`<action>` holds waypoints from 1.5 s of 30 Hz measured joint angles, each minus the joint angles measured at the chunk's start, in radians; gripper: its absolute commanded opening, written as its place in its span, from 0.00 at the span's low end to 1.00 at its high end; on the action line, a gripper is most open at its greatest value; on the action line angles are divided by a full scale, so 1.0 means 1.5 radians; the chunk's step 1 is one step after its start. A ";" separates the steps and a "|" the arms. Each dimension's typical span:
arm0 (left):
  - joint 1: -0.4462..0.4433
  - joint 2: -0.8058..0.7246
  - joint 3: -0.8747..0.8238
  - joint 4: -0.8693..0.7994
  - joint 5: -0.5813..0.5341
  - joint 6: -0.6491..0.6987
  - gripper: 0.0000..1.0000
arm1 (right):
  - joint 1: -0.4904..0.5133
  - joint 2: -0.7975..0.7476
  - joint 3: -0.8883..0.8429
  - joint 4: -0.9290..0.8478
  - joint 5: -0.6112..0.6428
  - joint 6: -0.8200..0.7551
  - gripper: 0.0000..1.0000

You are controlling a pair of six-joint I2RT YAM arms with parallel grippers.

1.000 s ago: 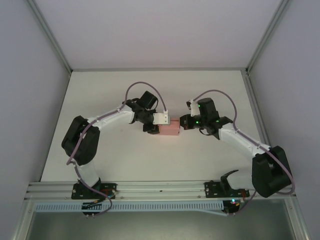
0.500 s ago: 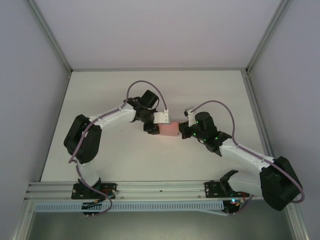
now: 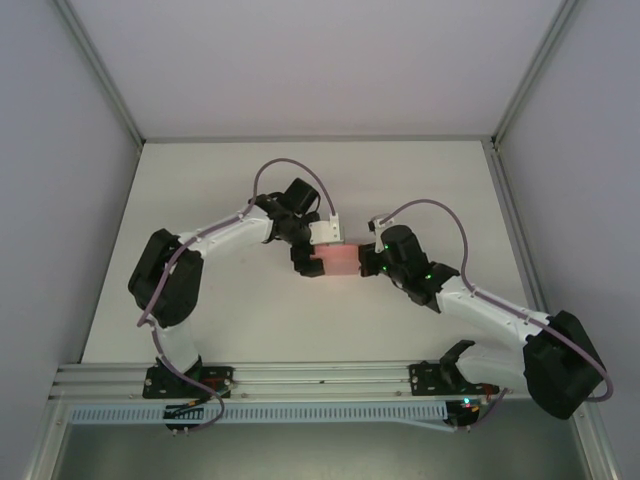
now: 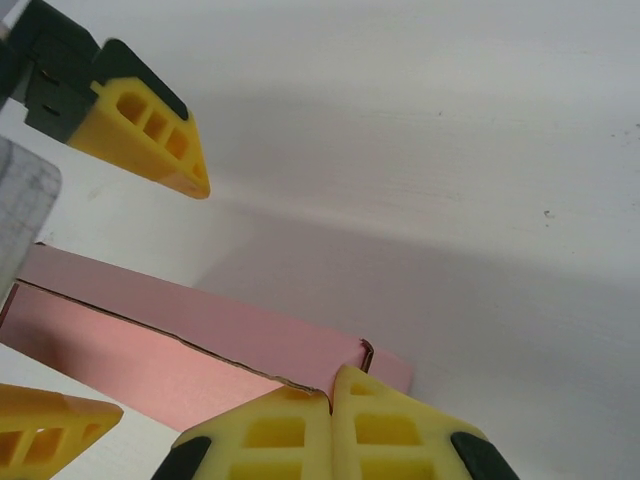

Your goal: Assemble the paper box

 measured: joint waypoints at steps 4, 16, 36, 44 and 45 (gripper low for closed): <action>-0.003 -0.043 -0.001 0.020 -0.011 -0.045 1.00 | 0.016 0.003 0.024 -0.038 0.037 0.029 0.02; -0.009 -0.238 -0.126 0.080 -0.143 -0.248 0.90 | 0.049 0.046 0.087 -0.115 0.107 0.069 0.02; 0.037 -0.178 -0.147 0.066 -0.178 -0.320 0.30 | 0.049 0.080 0.127 -0.151 0.106 0.075 0.02; 0.033 -0.178 -0.147 0.066 -0.142 -0.315 0.11 | 0.049 0.089 0.137 -0.160 0.110 0.075 0.03; 0.032 -0.177 -0.147 0.066 -0.140 -0.315 0.10 | 0.049 0.090 0.138 -0.160 0.112 0.075 0.03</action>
